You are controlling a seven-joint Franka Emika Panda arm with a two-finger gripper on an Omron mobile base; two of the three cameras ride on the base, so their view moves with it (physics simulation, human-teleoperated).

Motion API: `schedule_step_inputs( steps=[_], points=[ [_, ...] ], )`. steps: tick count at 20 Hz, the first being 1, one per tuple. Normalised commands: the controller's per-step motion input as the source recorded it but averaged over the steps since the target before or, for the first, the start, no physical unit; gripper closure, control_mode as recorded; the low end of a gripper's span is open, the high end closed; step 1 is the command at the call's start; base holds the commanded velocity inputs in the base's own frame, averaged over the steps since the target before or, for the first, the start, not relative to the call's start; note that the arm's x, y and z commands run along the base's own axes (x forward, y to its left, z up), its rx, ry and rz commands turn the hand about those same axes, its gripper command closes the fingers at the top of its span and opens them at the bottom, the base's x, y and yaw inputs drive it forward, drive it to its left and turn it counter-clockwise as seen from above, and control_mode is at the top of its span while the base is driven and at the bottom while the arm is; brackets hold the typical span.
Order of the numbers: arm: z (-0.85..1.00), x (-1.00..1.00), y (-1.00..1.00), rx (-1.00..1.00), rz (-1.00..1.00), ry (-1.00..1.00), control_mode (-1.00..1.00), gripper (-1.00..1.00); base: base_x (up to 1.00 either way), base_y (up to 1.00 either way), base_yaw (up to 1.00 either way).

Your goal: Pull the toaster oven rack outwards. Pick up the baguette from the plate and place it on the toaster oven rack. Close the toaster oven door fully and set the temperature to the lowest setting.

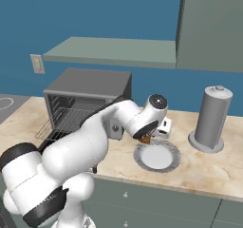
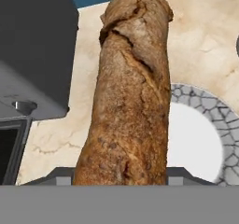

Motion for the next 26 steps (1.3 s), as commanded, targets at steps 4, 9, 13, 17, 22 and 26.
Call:
schedule_step_inputs(
  steps=[4, 9, 13, 17, 22, 26],
  points=[
    [0.47, -0.25, 0.45, -0.09, 0.36, -0.06, -1.00, 1.00, 0.00, 0.00, 0.00],
    [0.37, -0.58, 0.56, -0.16, 0.36, -0.22, -1.00, 1.00, 0.00, 0.00, 0.00],
    [0.30, -0.38, 0.79, -0.25, 0.39, -0.13, -1.00, 1.00, 0.00, 0.00, 0.00],
    [0.25, -0.15, 0.88, -0.28, 0.38, -0.02, -1.00, 1.00, 0.00, 0.00, 0.00],
    [0.05, -0.04, 0.54, -0.26, 0.30, -0.05, -1.00, 1.00, 0.00, 0.00, 0.00],
    [0.00, 0.06, 0.45, -0.19, 0.21, 0.00, -1.00, 1.00, 0.00, 0.00, 0.00]
  ],
)
